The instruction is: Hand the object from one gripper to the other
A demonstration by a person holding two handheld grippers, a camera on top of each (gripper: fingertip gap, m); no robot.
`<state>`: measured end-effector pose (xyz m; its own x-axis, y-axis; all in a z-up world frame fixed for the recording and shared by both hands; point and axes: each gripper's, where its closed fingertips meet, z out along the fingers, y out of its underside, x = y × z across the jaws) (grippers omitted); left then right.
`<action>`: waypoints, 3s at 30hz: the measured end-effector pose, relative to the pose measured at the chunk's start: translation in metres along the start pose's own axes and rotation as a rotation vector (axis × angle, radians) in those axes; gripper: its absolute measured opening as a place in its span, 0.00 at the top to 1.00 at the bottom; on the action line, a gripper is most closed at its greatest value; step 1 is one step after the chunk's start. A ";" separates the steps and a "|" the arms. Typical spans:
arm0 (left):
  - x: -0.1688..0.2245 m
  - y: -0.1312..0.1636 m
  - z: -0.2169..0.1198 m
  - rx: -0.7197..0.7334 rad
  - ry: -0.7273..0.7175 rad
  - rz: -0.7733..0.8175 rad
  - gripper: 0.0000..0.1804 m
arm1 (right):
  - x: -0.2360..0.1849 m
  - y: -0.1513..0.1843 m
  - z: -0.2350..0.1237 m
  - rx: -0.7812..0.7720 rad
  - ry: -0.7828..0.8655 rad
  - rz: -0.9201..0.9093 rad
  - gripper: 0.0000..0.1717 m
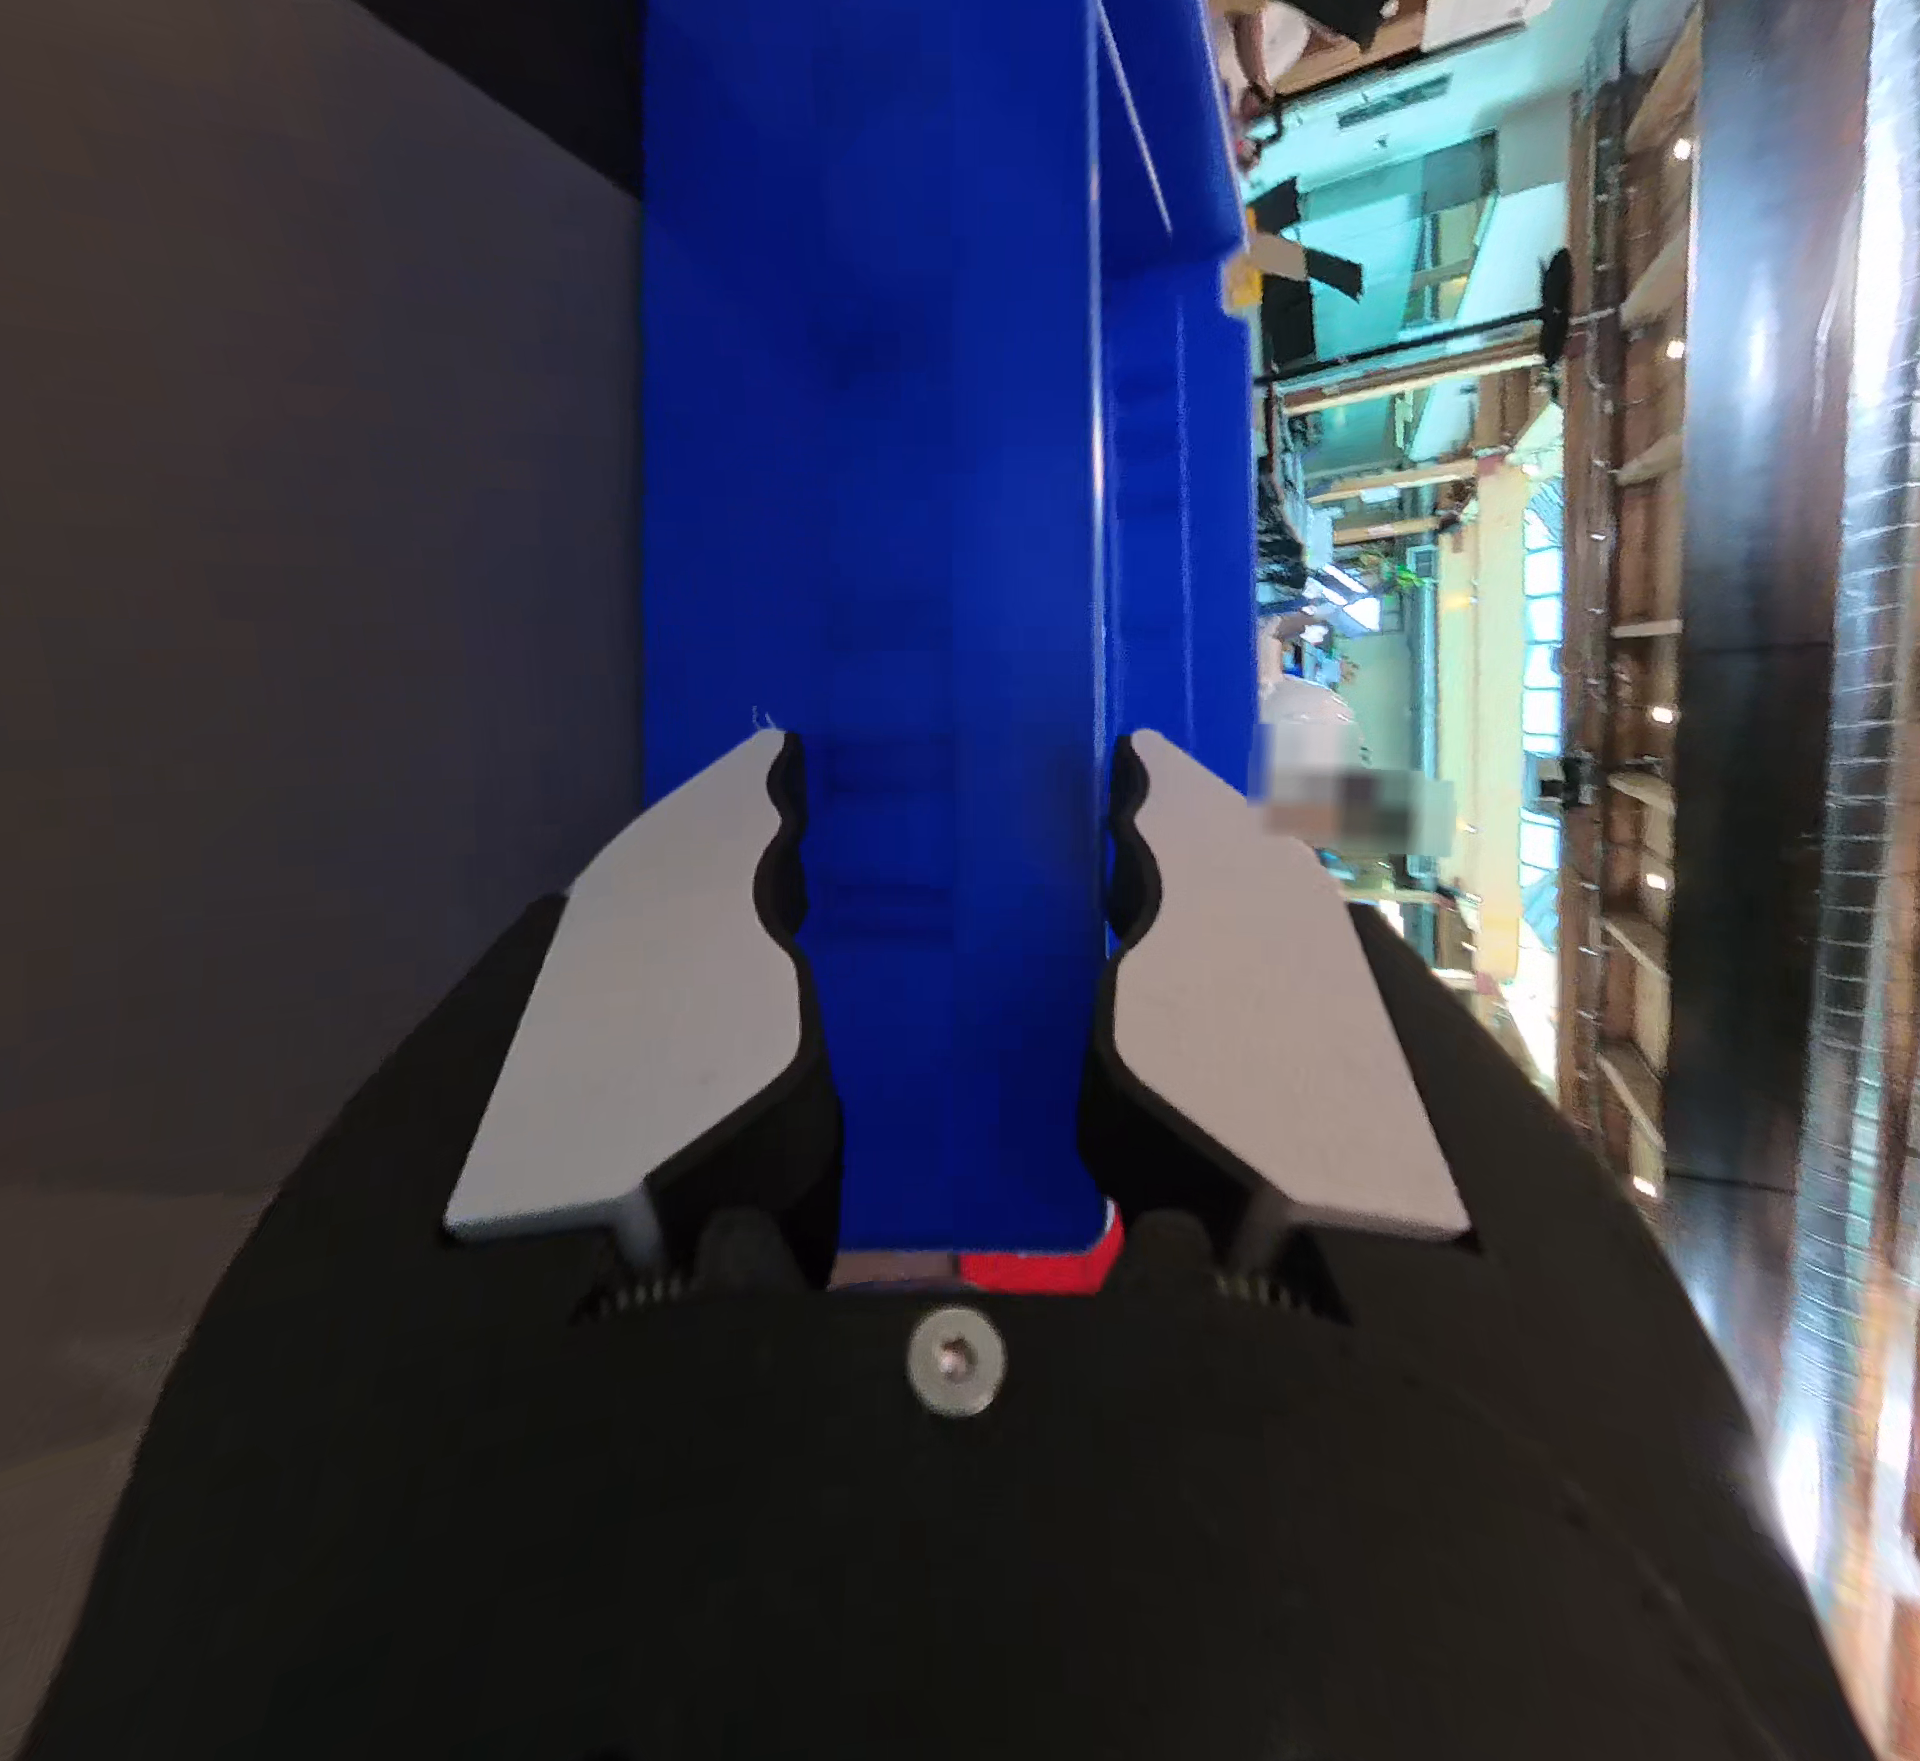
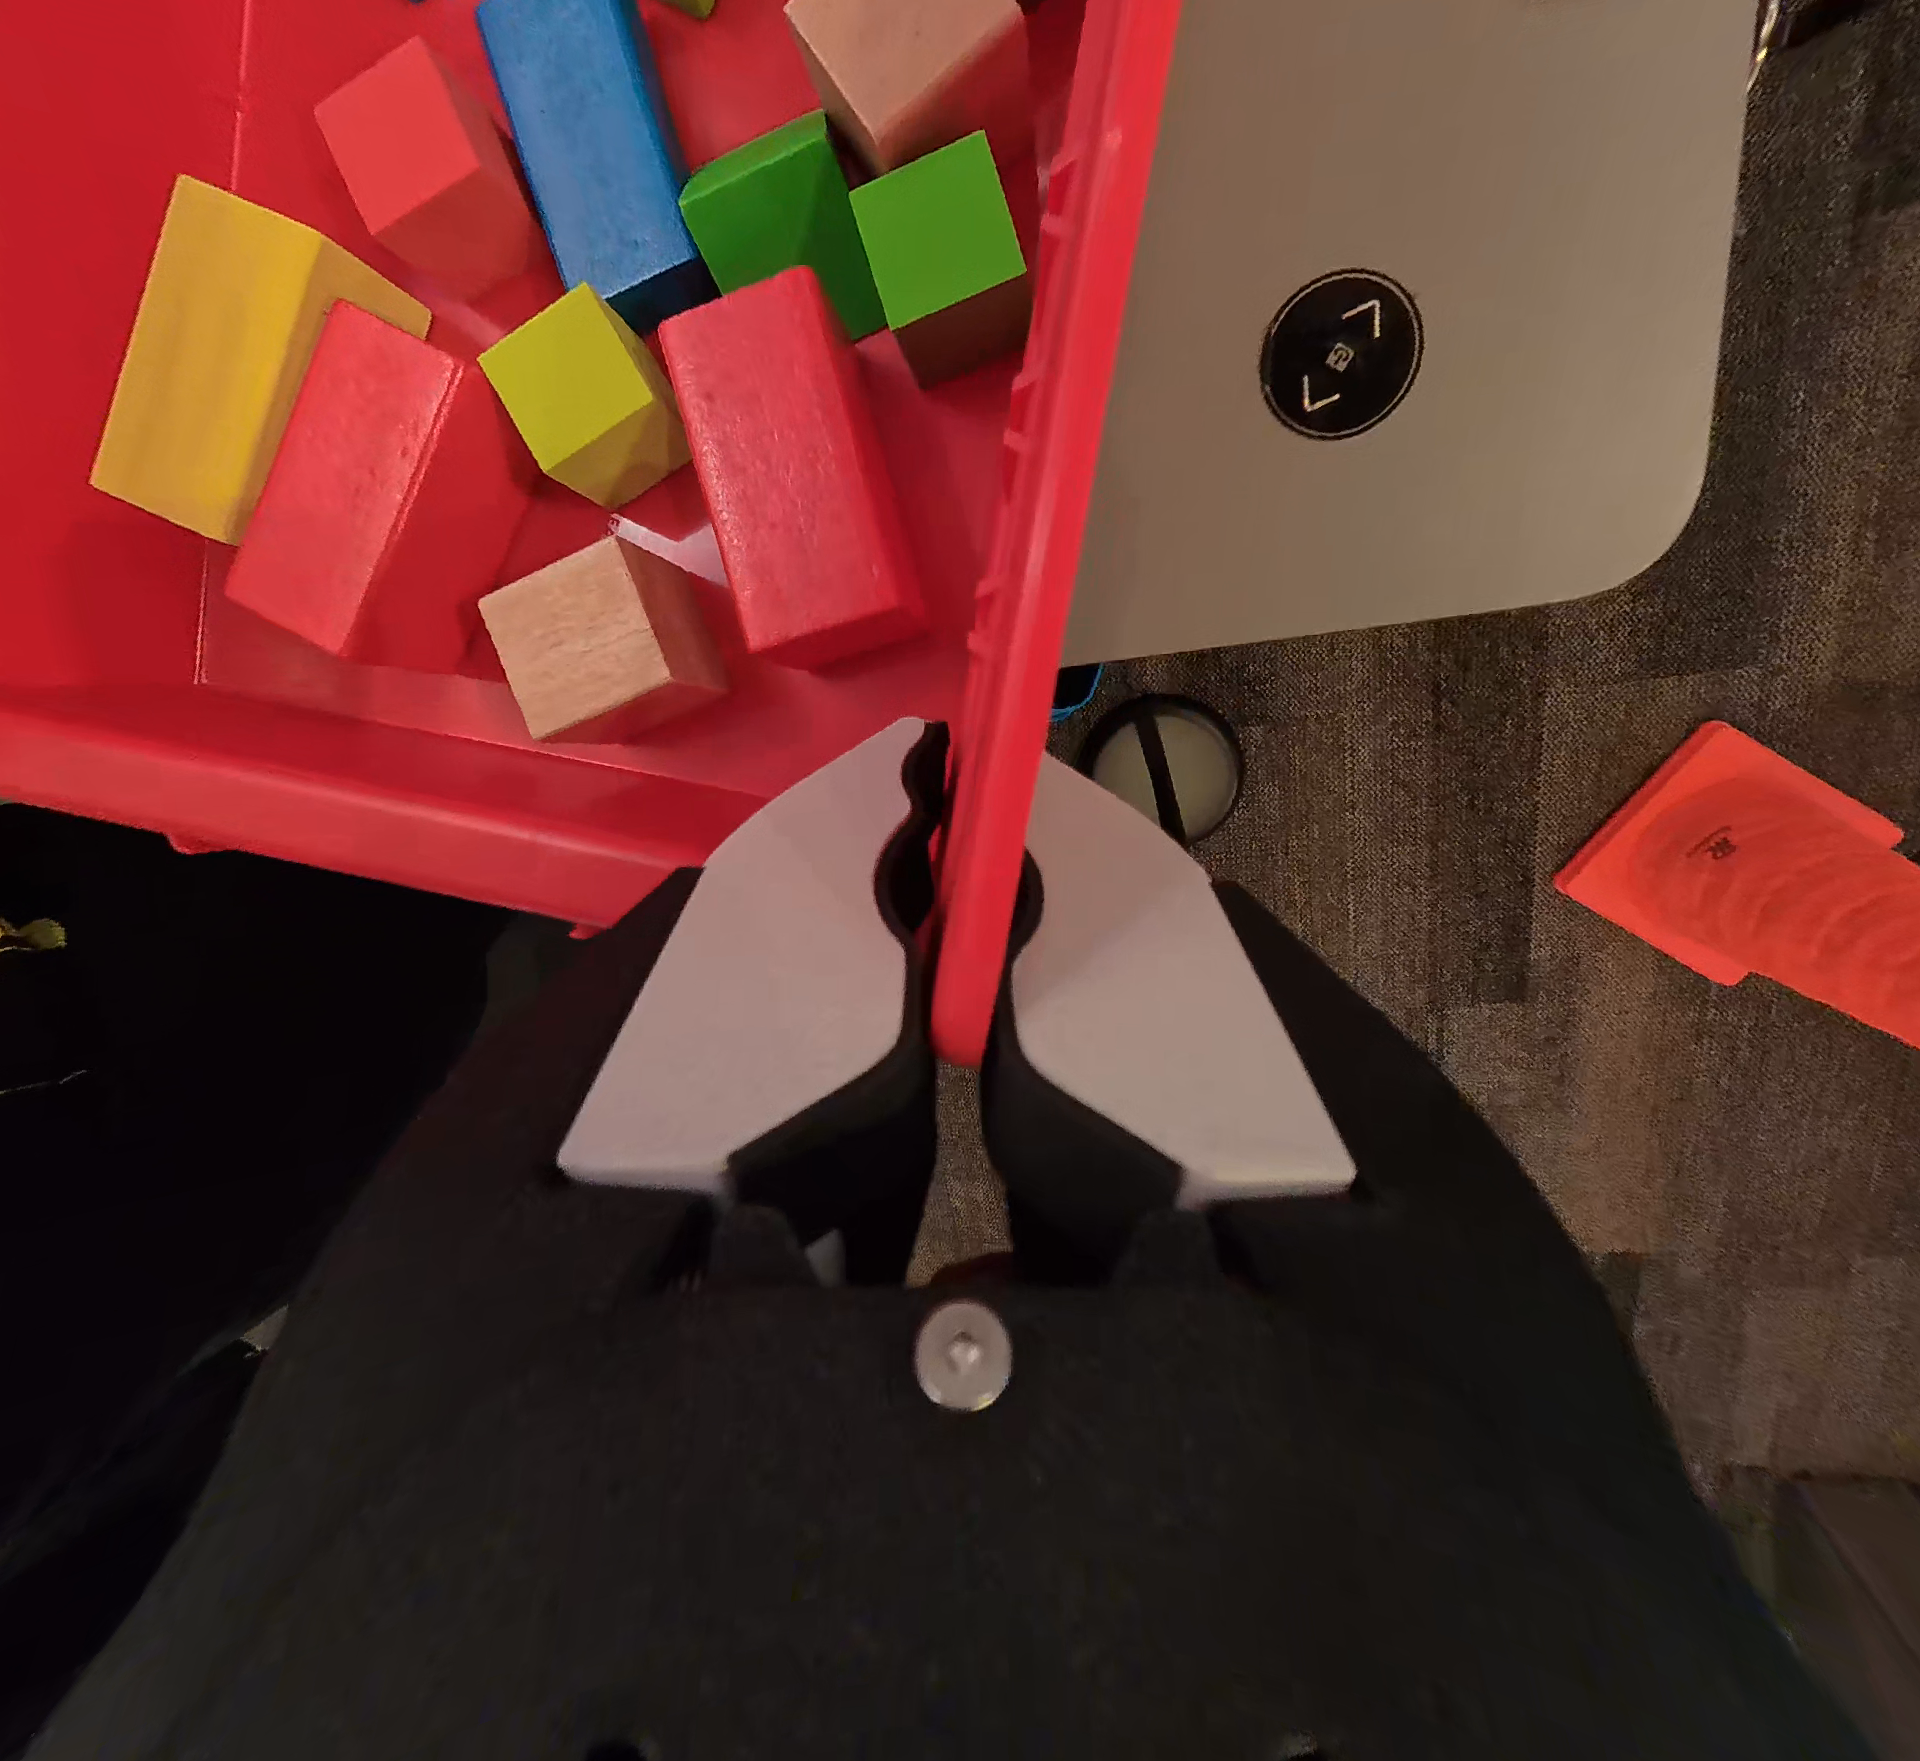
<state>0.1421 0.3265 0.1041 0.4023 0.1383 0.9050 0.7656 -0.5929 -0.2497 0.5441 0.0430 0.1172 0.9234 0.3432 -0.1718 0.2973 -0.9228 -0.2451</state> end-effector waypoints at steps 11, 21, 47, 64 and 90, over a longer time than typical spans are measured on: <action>0.034 0.087 -0.029 -0.291 0.222 -0.010 0.64 | -0.023 0.005 -0.004 -0.016 -0.021 -0.061 0.98; 0.049 0.199 -0.109 -0.595 0.298 -0.074 0.61 | -0.086 0.003 -0.006 -0.082 -0.042 -0.136 0.97; -0.105 0.043 -0.370 0.000 0.048 -0.280 0.61 | -0.355 -0.098 0.088 -0.124 -0.205 -0.789 0.97; -0.247 -0.149 -0.523 0.190 -0.235 -0.075 0.69 | -0.623 -0.149 0.199 -0.017 -0.450 -0.999 0.87; -0.293 -0.266 -0.580 -0.016 -0.572 0.328 0.68 | -0.388 -0.304 0.117 0.426 -0.135 -0.674 0.53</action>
<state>-0.4708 -0.0160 0.1048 0.8201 0.3459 0.4559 0.5522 -0.6874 -0.4718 0.0668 0.2108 0.1470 0.5329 0.8455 0.0356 0.6365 -0.3727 -0.6752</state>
